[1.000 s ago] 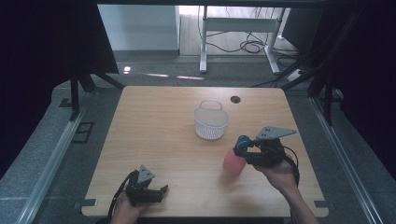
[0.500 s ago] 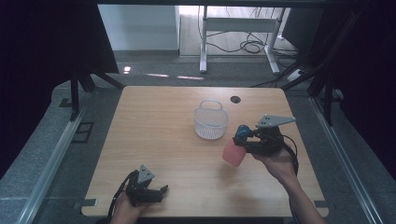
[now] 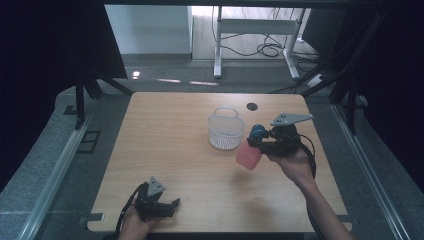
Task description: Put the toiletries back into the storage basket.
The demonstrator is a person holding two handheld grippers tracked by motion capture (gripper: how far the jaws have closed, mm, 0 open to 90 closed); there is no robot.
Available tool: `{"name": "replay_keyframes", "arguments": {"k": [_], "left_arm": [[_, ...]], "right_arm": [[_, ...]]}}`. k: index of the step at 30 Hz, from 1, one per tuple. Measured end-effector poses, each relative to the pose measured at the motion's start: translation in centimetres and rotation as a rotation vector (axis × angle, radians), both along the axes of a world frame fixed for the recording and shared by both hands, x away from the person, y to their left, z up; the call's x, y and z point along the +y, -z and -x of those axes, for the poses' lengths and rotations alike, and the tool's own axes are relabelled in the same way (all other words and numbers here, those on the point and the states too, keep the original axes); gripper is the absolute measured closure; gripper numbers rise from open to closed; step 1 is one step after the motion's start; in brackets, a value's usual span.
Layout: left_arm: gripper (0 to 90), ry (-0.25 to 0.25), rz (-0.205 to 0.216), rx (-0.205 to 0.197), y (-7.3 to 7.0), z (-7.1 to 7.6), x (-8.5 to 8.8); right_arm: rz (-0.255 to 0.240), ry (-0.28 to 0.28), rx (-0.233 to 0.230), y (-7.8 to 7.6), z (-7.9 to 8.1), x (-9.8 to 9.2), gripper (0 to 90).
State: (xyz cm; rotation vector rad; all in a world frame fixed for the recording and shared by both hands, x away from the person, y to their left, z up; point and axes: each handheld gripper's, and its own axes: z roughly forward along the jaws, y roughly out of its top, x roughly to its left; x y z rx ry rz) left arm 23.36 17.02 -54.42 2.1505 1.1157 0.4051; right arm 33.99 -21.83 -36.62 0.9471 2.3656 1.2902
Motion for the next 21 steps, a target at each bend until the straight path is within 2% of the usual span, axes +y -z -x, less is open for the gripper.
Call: {"name": "replay_keyframes", "arguments": {"k": [21], "left_arm": [[10.1, -0.001, 0.0, 0.0, 0.0, 0.0, 0.0]], "right_arm": [[0.006, -0.005, -0.005, -1.9, -2.9, 1.9, 52.8]]}}
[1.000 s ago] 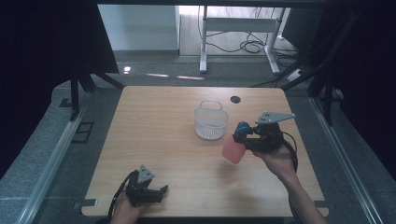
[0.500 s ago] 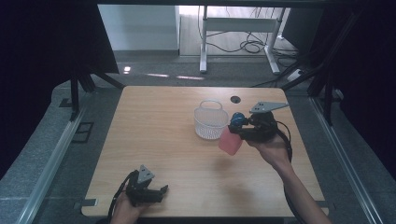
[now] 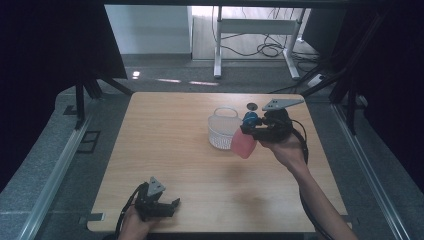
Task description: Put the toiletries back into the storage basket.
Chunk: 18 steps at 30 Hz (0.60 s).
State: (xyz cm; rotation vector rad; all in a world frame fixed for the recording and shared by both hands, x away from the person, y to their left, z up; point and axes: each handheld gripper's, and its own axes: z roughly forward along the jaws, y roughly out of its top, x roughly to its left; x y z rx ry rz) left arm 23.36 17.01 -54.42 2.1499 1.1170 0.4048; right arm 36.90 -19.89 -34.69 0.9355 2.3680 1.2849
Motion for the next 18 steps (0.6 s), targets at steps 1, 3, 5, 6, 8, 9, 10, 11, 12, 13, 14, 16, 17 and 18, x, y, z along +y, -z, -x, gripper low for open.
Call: {"name": "replay_keyframes", "arguments": {"k": [1, 3, 5, 6, 8, 9, 10, 11, 12, 13, 14, 16, 17, 18], "left_arm": [[10.1, 0.001, 0.0, 0.0, 0.0, 0.0, 0.0], [10.0, 0.001, -0.002, 0.0, 0.0, 0.0, 0.0], [10.1, 0.001, -0.002, 0.0, 0.0, 0.0, 0.0], [10.1, 0.001, -0.001, 0.0, 0.0, 0.0, 0.0], [10.1, 0.002, -0.001, -0.001, 0.0, 0.0, 0.0], [10.1, 0.002, -0.001, -0.001, 0.0, 0.0, 0.0], [10.1, 0.001, 0.0, 0.0, 0.0, 0.0, 0.0], [10.1, 0.001, 0.0, 0.0, 0.0, 0.0, 0.0], [10.1, 0.001, 0.0, 0.0, 0.0, 0.0, 0.0], [10.1, 0.002, 0.0, -0.001, 0.0, 0.0, 0.0], [10.1, 0.001, 0.0, 0.0, 0.0, 0.0, 0.0], [10.1, 0.001, 0.0, 0.0, 0.0, 0.0, 0.0], [10.1, 0.002, 0.0, -0.001, 0.0, 0.0, 0.0], [10.1, 0.002, -0.001, -0.001, 0.0, 0.0, 0.0]], "right_arm": [[0.001, 0.0, -0.004, -0.3, -0.3, 0.2, 52.8], [0.0, 0.002, -0.005, -0.5, -0.5, 0.4, 52.8], [0.002, 0.003, -0.008, -0.6, -0.7, 0.5, 52.8], [0.005, 0.004, -0.01, -0.7, -0.8, 0.6, 52.8], [0.01, 0.004, -0.014, -0.9, -1.1, 0.8, 52.8], [0.011, 0.004, -0.015, -1.0, -1.2, 0.9, 52.8], [0.013, 0.007, -0.017, -1.2, -1.5, 1.0, 52.8], [0.013, 0.007, -0.017, -1.2, -1.5, 1.0, 52.8], [0.016, 0.009, -0.018, -1.2, -1.6, 1.0, 52.8], [0.018, 0.014, -0.02, -1.3, -1.8, 1.1, 52.8], [0.02, 0.018, -0.023, -1.3, -2.0, 1.2, 52.8], [0.02, 0.023, -0.025, -1.4, -2.3, 1.3, 52.8], [0.021, 0.027, -0.026, -1.5, -2.4, 1.3, 52.8], [0.022, 0.029, -0.029, -1.6, -2.6, 1.4, 52.8]]}}
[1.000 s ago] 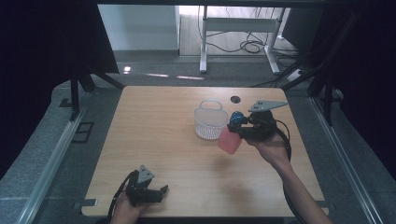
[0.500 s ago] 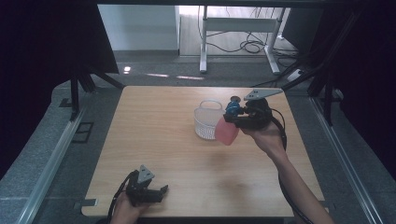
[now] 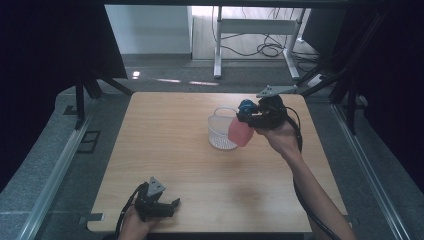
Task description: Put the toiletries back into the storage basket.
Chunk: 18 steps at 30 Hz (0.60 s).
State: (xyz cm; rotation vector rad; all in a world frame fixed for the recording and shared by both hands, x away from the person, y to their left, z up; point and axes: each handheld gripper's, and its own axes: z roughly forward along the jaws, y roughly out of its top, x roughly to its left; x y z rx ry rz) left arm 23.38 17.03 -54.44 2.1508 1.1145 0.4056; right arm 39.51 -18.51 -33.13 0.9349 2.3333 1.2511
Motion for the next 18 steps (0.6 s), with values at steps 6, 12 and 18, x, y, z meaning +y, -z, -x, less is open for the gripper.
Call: {"name": "replay_keyframes", "arguments": {"k": [6, 12, 18], "left_arm": [[10.1, -0.001, 0.001, 0.0, 0.0, 0.0, 0.0], [10.1, -0.001, 0.001, 0.0, 0.0, 0.0, 0.0], [10.1, -0.002, 0.001, 0.0, 0.0, 0.0, 0.0]], "right_arm": [[0.003, 0.016, -0.006, -0.2, -1.0, 0.4, 52.8], [-0.001, 0.028, -0.011, -0.3, -2.0, 0.9, 52.8], [0.004, 0.038, -0.022, -0.2, -2.9, 1.3, 52.8]]}}
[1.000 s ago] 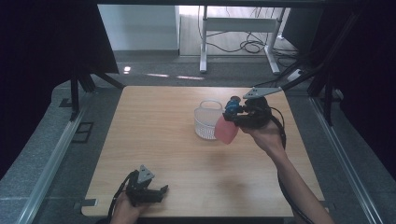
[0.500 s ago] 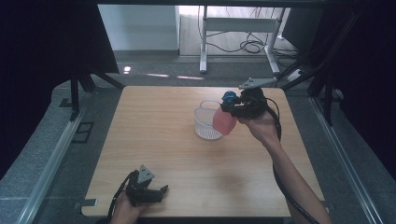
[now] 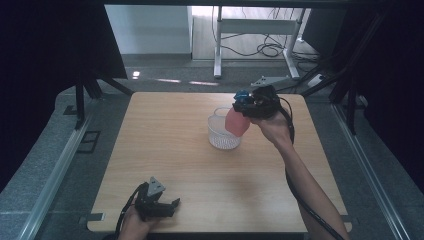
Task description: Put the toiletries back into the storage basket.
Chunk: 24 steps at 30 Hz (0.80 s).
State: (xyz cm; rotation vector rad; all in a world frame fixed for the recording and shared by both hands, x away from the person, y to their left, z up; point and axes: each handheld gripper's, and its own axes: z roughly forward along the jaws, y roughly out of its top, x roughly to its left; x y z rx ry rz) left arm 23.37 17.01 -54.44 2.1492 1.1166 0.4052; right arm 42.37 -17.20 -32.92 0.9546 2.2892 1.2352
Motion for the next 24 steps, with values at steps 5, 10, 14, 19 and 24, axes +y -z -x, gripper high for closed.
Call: {"name": "replay_keyframes", "arguments": {"k": [5, 10, 14, 19, 24], "left_arm": [[10.1, 0.0, 0.002, -0.001, 0.0, 0.0, 0.0], [10.1, 0.0, 0.002, -0.001, 0.0, 0.0, 0.0], [10.1, -0.001, 0.002, 0.0, 0.0, 0.0, 0.0], [10.1, 0.0, 0.002, -0.001, 0.0, 0.0, 0.0], [10.0, 0.0, 0.002, 0.0, 0.0, 0.0, 0.0]], "right_arm": [[-0.003, 0.006, -0.002, 0.2, -0.6, 0.3, 52.8], [-0.001, 0.012, 0.002, 0.6, -1.3, 0.6, 52.8], [0.0, 0.012, 0.006, 0.9, -1.7, 1.0, 52.8], [0.005, 0.017, 0.008, 1.5, -2.2, 1.4, 52.8], [0.008, 0.017, 0.014, 2.2, -2.6, 1.8, 52.8]]}}
